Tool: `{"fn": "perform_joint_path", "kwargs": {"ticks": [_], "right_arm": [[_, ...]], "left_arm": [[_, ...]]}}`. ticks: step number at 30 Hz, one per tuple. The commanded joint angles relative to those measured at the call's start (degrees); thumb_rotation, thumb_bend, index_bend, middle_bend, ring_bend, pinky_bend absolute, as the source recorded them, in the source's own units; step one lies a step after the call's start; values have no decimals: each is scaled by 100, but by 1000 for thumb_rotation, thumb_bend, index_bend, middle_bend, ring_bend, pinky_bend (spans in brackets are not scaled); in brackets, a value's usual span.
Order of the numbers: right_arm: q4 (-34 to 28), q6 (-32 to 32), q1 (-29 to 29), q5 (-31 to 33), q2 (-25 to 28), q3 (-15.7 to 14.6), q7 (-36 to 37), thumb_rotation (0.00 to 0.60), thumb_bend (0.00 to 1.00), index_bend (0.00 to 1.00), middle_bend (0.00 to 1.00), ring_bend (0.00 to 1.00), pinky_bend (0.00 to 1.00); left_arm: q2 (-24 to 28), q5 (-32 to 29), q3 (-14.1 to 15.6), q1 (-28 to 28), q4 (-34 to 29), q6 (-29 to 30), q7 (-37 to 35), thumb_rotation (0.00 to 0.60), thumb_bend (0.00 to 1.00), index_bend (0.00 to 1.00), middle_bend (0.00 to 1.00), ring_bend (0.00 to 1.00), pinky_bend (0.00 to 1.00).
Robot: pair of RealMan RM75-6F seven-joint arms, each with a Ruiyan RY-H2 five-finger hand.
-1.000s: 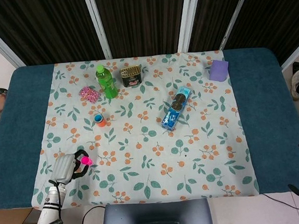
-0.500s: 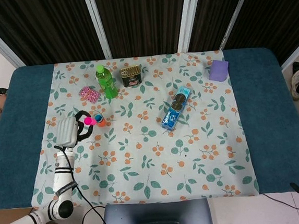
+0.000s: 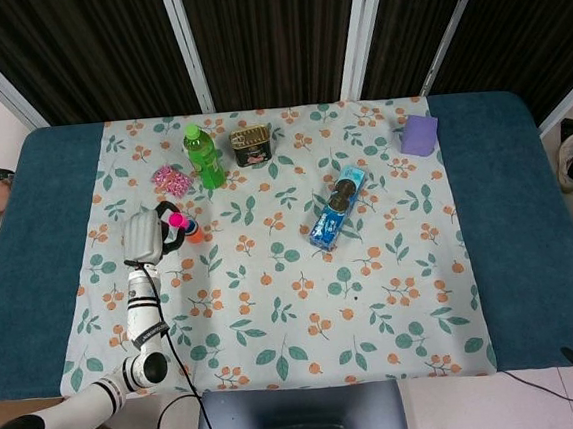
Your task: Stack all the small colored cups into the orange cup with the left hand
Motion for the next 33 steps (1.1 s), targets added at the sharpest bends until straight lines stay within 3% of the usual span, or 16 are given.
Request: {"fn": "perform_joint_path", "kwargs": {"ticks": [1, 9, 11, 15, 21, 23, 24, 25, 27, 30, 33], "right_arm": [[-1, 3, -2, -2, 1, -1, 3, 600, 190, 0, 0, 0, 0], [-6, 13, -9, -5, -3, 1, -6, 600, 191, 0, 0, 0, 0], [-7, 8, -7, 8, -2, 7, 0, 600, 190, 0, 0, 0, 0], [-8, 6, -8, 1, 1, 3, 2, 600, 191, 0, 0, 0, 0], [6, 46, -26, -36, -1, -7, 13, 600, 190, 0, 0, 0, 0], [9, 50, -29, -52, 0, -14, 16, 600, 190, 0, 0, 0, 0], [12, 56, -33, -59, 0, -18, 17, 600, 190, 0, 0, 0, 0], [13, 63, -38, -65, 1, -22, 23, 600, 190, 0, 0, 0, 0], [18, 82, -50, -77, -7, -27, 11, 600, 190, 0, 0, 0, 0], [17, 43, -47, -97, -26, -55, -90, 600, 190, 0, 0, 0, 0], [-2, -9, -32, -141, -49, -88, -200, 600, 190, 0, 0, 0, 0]], "left_arm": [[-80, -8, 38, -41, 141, -60, -94, 600, 358, 617, 1000, 1000, 1000], [-165, 3, 142, -56, 358, -198, -179, 600, 356, 589, 1000, 1000, 1000], [-154, -21, 173, -42, 331, -284, -181, 600, 355, 477, 1000, 1000, 1000], [-106, -17, 206, -20, 182, -331, -195, 600, 354, 29, 1000, 1000, 1000], [241, 303, 396, 188, -514, -99, -321, 600, 352, 0, 984, 1000, 1000], [518, 517, 557, 368, -988, 79, -320, 600, 351, 0, 878, 986, 1000], [778, 724, 745, 542, -1386, 235, -272, 600, 350, 0, 807, 954, 1000], [1017, 895, 925, 703, -1740, 361, -213, 600, 351, 0, 681, 857, 974], [1665, 1404, 1432, 1157, -2684, 696, -272, 600, 358, 0, 394, 488, 706], [2696, 2357, 2416, 1871, -3794, 1173, -670, 600, 367, 0, 128, 111, 255], [3550, 3587, 3513, 2491, -4106, 1783, -1128, 600, 369, 0, 10, 3, 110]]}}
